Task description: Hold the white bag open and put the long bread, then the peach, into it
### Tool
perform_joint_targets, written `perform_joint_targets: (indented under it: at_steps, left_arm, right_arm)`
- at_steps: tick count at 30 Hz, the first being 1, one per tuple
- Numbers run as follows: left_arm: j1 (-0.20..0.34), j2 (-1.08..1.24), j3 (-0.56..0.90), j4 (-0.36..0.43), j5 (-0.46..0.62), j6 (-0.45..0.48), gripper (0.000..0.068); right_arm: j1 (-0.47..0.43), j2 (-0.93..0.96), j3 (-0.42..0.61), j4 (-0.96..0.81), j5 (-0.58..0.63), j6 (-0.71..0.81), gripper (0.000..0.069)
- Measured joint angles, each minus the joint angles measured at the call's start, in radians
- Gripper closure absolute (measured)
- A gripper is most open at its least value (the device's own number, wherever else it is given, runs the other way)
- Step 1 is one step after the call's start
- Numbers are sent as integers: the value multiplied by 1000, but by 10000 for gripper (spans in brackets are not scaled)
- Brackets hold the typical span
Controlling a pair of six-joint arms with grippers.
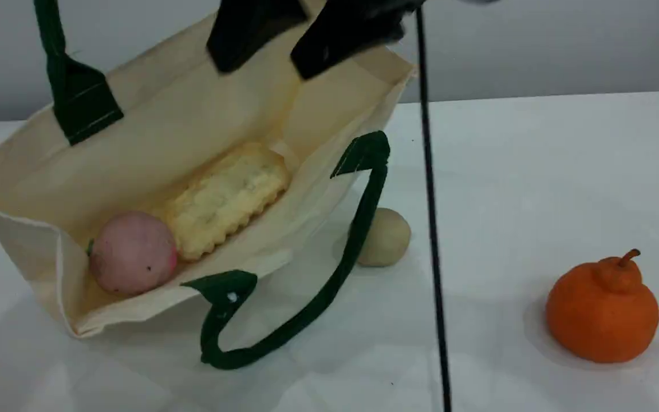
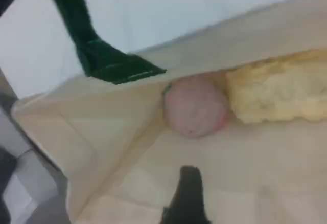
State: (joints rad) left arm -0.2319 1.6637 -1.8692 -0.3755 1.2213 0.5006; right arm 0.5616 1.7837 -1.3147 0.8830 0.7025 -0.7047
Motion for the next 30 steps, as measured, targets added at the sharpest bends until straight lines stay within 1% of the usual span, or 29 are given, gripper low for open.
perform_joint_targets:
  at_steps: [2, 7, 13, 17, 24, 27, 30]
  left_arm:
    - [0, 0, 0, 1, 0, 0, 594]
    - [0, 0, 0, 1, 0, 0, 594]
    - [0, 0, 0, 2, 0, 0, 594]
    - [0, 0, 0, -2, 0, 0, 594]
    - [0, 0, 0, -65, 0, 0, 592]
    - [0, 0, 0, -95, 0, 8, 583]
    - [0, 0, 0, -142, 0, 46, 542]
  right_arm:
    - [-22, -32, 0, -22, 15, 0, 104]
    - [-95, -94, 0, -87, 8, 4, 104]
    - [-245, -110, 0, -196, -9, 50, 104]
    - [-362, -110, 0, -202, -13, 53, 104]
    - [-544, -110, 0, -201, -9, 60, 104]
    - [-592, -110, 0, -200, -10, 60, 104]
    - [-615, -110, 0, -200, -13, 60, 104]
